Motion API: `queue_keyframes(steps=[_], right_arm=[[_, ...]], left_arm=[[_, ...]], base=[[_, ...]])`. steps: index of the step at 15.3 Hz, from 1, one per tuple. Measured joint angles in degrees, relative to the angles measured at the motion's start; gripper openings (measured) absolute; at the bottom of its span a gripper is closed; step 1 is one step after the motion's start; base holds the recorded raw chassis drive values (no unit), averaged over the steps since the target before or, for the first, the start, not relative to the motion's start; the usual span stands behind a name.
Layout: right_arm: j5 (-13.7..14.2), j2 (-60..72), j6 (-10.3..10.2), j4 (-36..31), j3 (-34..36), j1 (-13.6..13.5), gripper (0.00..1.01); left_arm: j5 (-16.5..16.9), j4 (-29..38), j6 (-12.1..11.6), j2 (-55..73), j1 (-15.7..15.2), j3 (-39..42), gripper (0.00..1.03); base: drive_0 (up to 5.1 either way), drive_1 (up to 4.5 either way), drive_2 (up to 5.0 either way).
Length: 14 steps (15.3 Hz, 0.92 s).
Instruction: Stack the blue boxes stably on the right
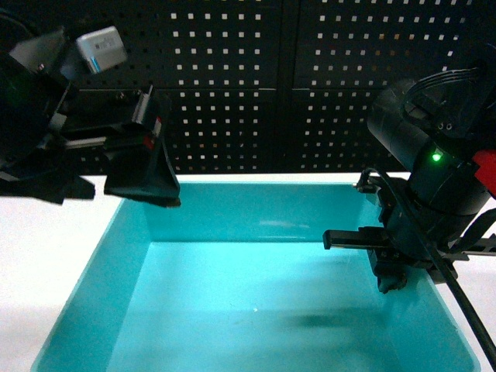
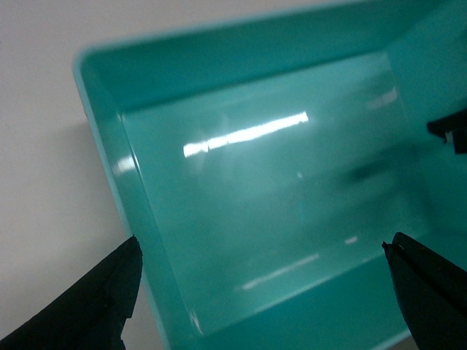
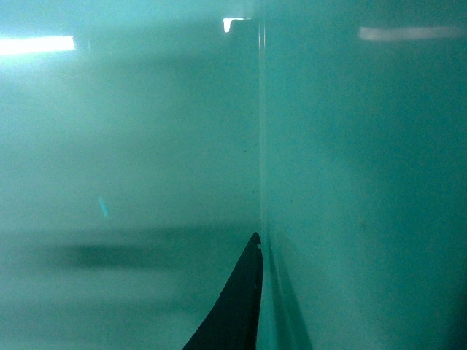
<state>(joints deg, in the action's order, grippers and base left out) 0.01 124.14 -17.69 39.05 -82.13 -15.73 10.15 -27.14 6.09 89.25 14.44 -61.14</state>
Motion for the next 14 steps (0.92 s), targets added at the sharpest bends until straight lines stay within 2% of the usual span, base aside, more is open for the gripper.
queue_keyframes(steps=[1,2,3,4,7,10,12,14], right_arm=[[0.1,0.0,0.0,0.1,0.0,0.0,0.07],[0.1,0.0,-0.1,0.1,0.0,0.0,0.07],[0.1,0.0,-0.1,0.0,0.0,0.0,0.07],[0.1,0.0,-0.1,0.0,0.0,0.0,0.07],[0.1,0.0,-0.1,0.1,0.0,0.0,0.07],[0.1,0.0,-0.1,0.1,0.0,0.0,0.07],[0.1,0.0,-0.1,0.1,0.0,0.0,0.07],[0.1,0.0,-0.1,0.1,0.0,0.0,0.07]], left_arm=[[-2.8,-4.5,4.1,3.1,0.0,-0.7,0.98],[-6.6,-4.1,7.3,4.2,-0.2,-0.4,0.98],[-8.3,-3.0,8.7,5.5,1.3,-0.5,0.98],[-12.0,-1.2,9.8,8.6,2.3,-0.2,0.98],[-13.6,2.0,9.8,11.0,2.5,-0.2,0.98],[-13.7,1.5,10.0,13.4,3.7,-0.2,0.98],[-14.8,5.0,8.3,15.8,1.3,1.8,0.98],[-14.5,5.9,7.3,16.2,0.9,2.1,0.98]], base=[[0.0,0.00,0.0],[0.0,0.00,0.0],[0.0,0.00,0.0],[0.0,0.00,0.0],[0.0,0.00,0.0],[0.0,0.00,0.0],[0.0,0.00,0.0],[0.0,0.00,0.0]])
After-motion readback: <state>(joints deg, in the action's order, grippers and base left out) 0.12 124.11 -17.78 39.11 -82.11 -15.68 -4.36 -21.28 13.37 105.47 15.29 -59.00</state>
